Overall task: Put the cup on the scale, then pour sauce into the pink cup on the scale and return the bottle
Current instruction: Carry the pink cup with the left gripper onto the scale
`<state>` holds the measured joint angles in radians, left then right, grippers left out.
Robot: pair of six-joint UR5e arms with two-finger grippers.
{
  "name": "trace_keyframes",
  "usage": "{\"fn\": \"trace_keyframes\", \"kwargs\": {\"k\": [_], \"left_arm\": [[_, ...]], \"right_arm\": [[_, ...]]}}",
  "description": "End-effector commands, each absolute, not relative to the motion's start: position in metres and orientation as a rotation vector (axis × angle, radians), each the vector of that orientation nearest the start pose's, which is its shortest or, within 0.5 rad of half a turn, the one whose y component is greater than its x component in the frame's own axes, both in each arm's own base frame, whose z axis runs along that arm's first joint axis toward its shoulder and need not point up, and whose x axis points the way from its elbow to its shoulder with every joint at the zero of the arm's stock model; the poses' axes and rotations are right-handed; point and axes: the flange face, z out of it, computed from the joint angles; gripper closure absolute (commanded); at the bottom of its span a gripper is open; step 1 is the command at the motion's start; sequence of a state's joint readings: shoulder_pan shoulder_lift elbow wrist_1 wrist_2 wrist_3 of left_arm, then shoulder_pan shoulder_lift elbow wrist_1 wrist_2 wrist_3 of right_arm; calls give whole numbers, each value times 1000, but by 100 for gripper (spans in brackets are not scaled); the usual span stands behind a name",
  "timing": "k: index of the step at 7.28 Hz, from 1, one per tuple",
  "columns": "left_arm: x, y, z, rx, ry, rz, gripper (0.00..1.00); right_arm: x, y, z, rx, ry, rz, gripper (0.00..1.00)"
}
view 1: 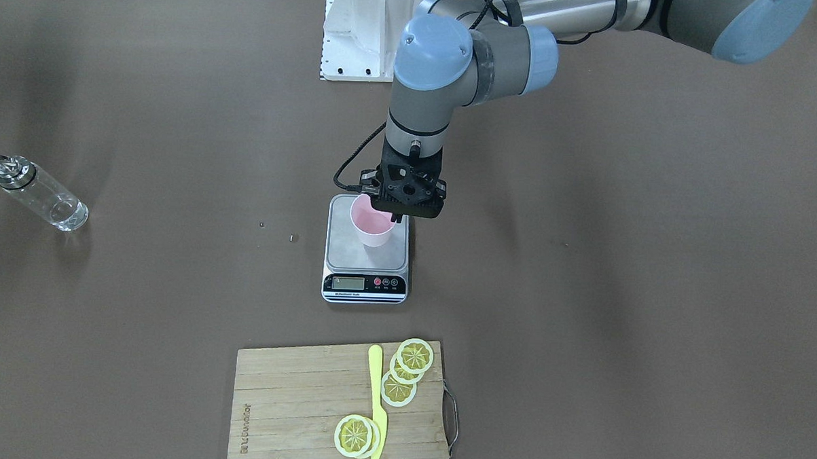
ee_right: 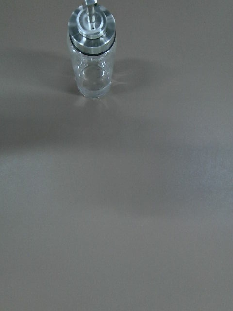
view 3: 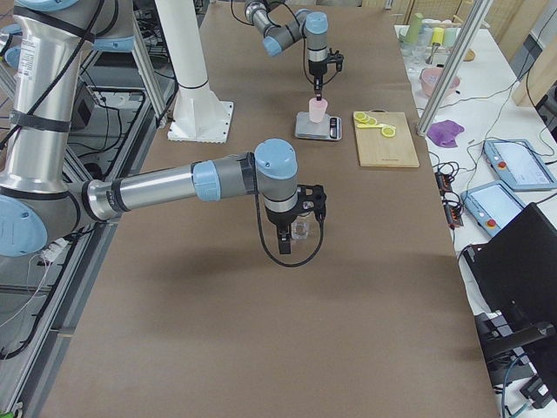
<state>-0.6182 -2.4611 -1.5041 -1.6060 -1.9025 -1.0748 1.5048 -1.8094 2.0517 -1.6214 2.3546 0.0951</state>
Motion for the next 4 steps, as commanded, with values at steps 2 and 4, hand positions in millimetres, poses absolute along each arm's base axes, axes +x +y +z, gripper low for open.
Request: {"fn": "trace_keyframes", "kwargs": {"k": [2, 4], "left_arm": [[546, -501, 127, 179, 889, 26, 100], [551, -499, 128, 201, 878, 21, 100]], "right_arm": [[37, -394, 532, 116, -801, -48, 0], [36, -393, 532, 114, -804, -47, 0]]}}
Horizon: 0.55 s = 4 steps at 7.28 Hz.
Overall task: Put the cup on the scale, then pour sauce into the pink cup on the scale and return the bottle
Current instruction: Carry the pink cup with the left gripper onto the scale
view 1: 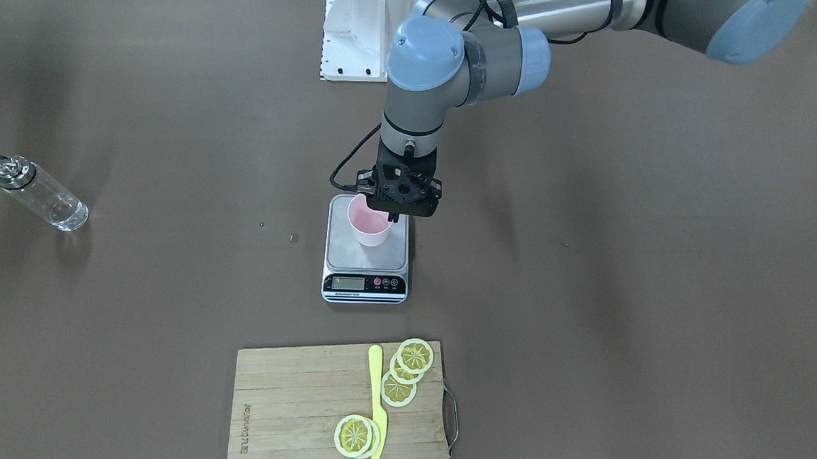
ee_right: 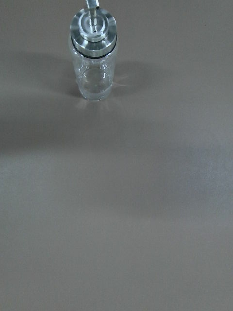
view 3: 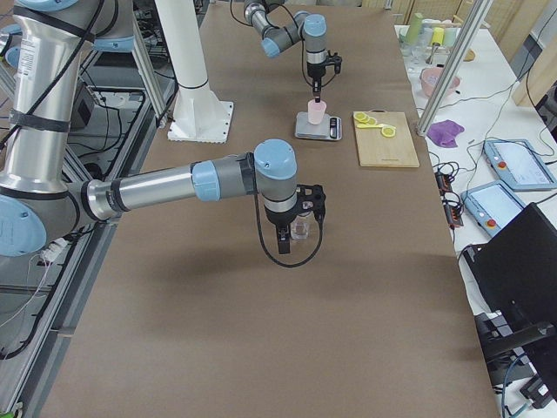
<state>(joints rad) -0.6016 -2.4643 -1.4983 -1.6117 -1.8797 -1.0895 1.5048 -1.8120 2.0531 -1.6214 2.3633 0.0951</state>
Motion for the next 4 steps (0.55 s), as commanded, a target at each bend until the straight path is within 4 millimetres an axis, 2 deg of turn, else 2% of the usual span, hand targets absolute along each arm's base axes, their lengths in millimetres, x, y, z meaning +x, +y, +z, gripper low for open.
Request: {"fn": "trace_keyframes", "kwargs": {"k": [1, 2, 3, 4], "left_arm": [[551, -499, 128, 201, 879, 21, 100], [551, -499, 126, 206, 885, 22, 94], [550, -498, 126, 200, 889, 7, 23], [550, -498, 125, 201, 900, -4, 12]], "right_arm": [[36, -393, 531, 116, -805, -48, 0], [36, -393, 531, 115, -807, -48, 0], [36, -393, 532, 115, -807, -49, 0], [36, -393, 531, 116, -808, -50, 0]]}}
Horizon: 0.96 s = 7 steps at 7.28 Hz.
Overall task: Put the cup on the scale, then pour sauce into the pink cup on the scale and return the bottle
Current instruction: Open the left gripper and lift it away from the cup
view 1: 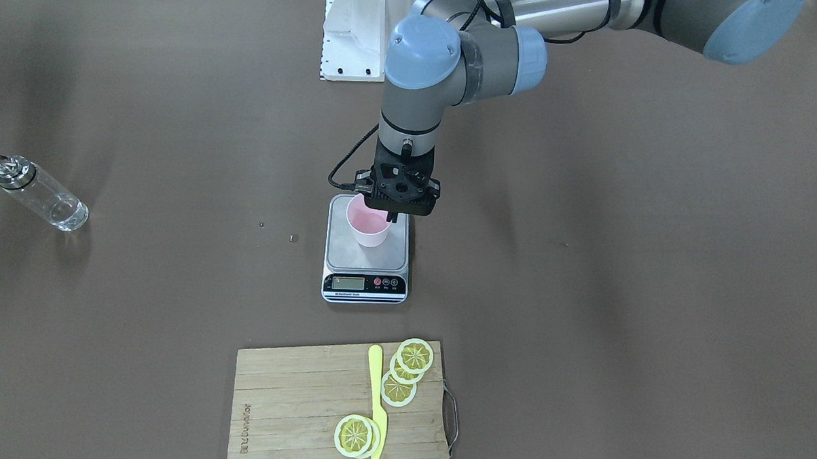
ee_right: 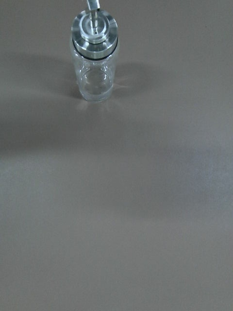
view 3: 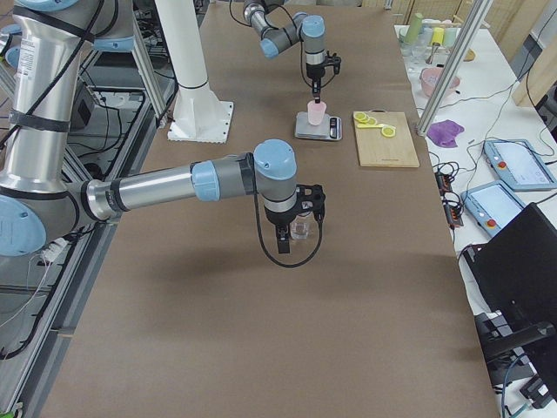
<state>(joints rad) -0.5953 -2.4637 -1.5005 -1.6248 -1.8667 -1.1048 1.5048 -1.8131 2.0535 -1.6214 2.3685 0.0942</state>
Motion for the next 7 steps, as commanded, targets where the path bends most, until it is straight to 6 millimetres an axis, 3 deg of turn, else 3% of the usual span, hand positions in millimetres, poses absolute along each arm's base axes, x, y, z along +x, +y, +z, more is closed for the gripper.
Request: {"fn": "trace_keyframes", "kwargs": {"k": [1, 4, 5, 6, 7], "left_arm": [[550, -498, 125, 201, 900, -4, 9], [537, -495, 114, 229, 918, 20, 3], [517, -508, 112, 253, 911, 22, 3], [485, -516, 123, 281, 866, 64, 3], [434, -525, 137, 283, 817, 115, 2]], "right_arm": [[36, -393, 531, 116, -808, -50, 0], [36, -394, 530, 120, -807, -52, 0], [36, -395, 528, 125, -807, -53, 0], [36, -395, 526, 129, -808, -55, 0], [36, -396, 525, 131, -808, -56, 0]]}}
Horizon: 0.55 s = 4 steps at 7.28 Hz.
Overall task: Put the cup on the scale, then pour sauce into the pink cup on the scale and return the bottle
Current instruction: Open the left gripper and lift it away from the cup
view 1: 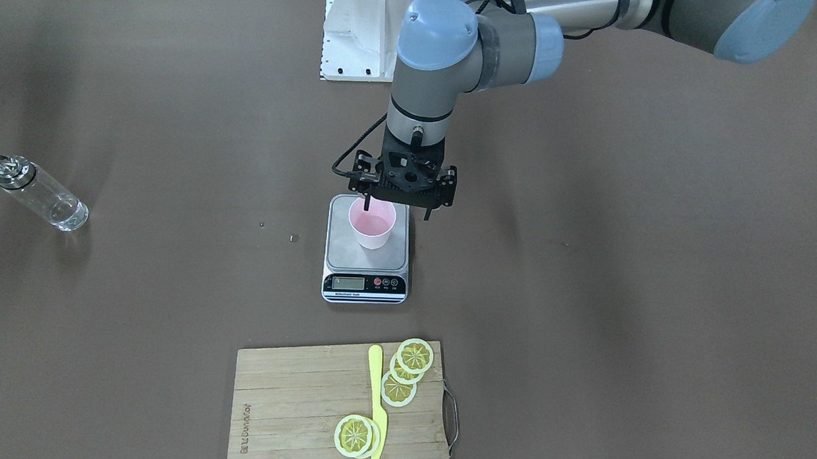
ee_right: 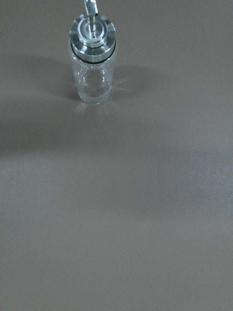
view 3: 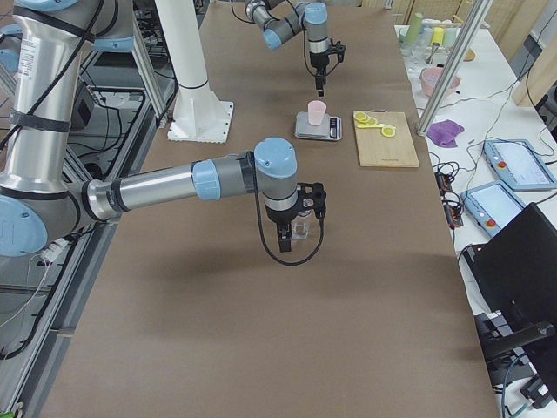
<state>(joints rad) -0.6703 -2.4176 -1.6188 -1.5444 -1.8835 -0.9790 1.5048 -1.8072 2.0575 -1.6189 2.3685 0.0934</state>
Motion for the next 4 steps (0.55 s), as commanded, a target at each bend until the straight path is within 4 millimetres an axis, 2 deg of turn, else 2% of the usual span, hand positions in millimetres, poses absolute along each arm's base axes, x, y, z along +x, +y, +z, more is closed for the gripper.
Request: {"fn": "trace_keyframes", "kwargs": {"k": [1, 2, 3, 4], "left_arm": [[369, -533, 164, 278, 799, 177, 2], [305, -547, 201, 305, 765, 247, 2], [241, -567, 247, 321, 739, 331, 2], [186, -574, 310, 307, 709, 430, 2]], "right_arm": [[36, -396, 525, 130, -809, -56, 0], [36, -397, 523, 136, -808, -58, 0], [35, -405, 511, 161, -812, -71, 0], [32, -405, 494, 194, -813, -99, 0]]}}
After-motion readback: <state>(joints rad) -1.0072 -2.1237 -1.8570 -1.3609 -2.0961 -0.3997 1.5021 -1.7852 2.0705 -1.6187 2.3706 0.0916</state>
